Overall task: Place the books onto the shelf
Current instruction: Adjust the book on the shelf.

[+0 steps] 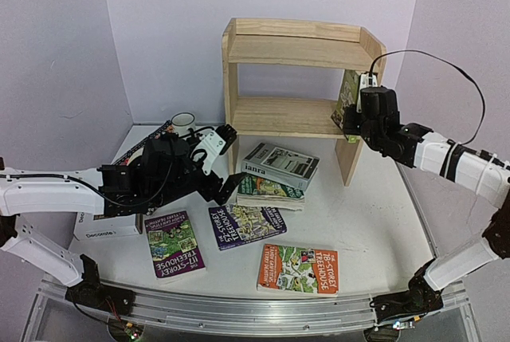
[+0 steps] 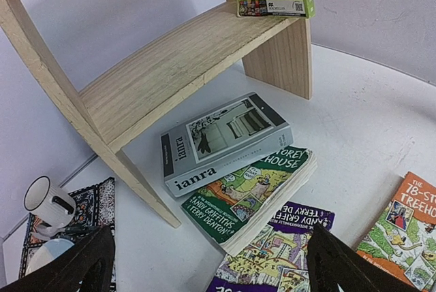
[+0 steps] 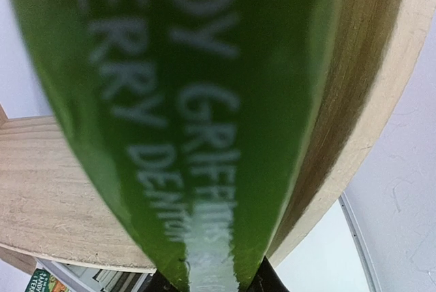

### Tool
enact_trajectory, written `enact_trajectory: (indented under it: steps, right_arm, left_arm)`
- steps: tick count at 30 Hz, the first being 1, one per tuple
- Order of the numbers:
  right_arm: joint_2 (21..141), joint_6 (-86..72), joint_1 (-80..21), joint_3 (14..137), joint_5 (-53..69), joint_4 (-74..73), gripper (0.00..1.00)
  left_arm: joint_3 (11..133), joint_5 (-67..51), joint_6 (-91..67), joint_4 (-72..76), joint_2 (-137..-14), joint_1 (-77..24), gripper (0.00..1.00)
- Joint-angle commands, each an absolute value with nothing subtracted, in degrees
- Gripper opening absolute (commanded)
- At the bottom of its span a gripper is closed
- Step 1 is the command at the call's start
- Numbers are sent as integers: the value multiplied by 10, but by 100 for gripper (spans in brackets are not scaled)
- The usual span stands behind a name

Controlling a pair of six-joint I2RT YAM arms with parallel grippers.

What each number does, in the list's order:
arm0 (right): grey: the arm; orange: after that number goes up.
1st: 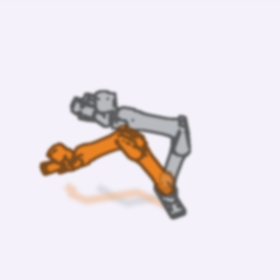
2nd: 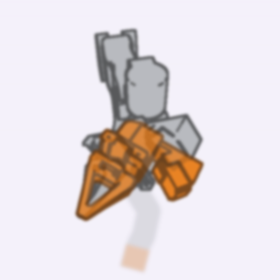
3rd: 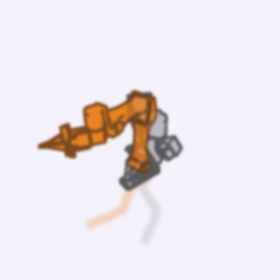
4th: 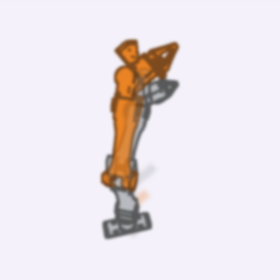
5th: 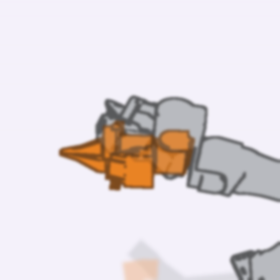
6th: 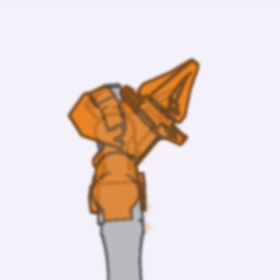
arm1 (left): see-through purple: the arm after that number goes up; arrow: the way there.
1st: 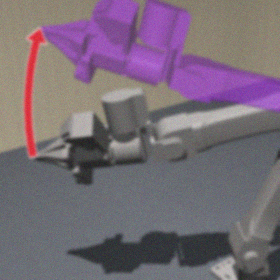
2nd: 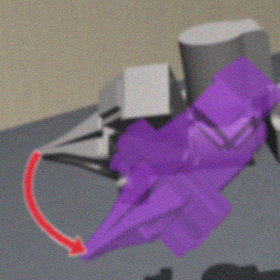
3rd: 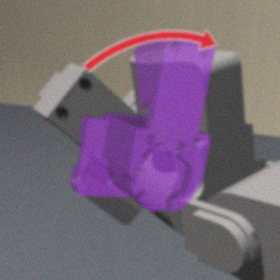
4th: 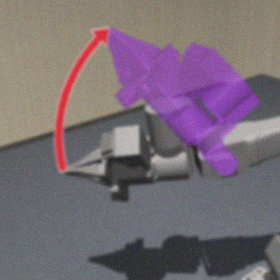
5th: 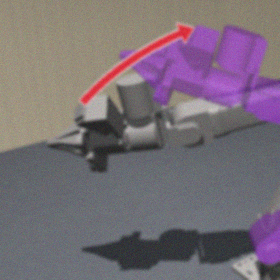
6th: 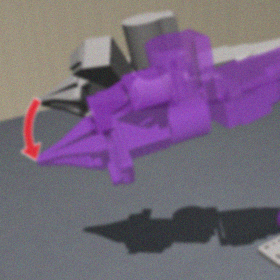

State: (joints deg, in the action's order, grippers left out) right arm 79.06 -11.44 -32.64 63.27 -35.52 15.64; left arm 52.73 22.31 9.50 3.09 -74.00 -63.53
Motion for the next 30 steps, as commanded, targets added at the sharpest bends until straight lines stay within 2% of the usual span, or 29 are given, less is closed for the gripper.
enact_trajectory:
  steps: [1, 21, 28, 30]
  right_arm:
    - [805, -102, -312, 664, -354, 154, 0]
    - [849, -105, -269, 709, -308, 154, 0]
    - [834, -67, -269, 688, -253, 173, 0]
    - [832, -44, -268, 681, -229, 181, 6]
  left_arm:
    - [537, 228, 99, 55, -742, -631, 99]
    - [559, 216, 104, 60, -778, -623, 100]
    - [560, 219, 108, 61, -784, -622, 100]
    - [560, 216, 108, 60, -785, -622, 100]
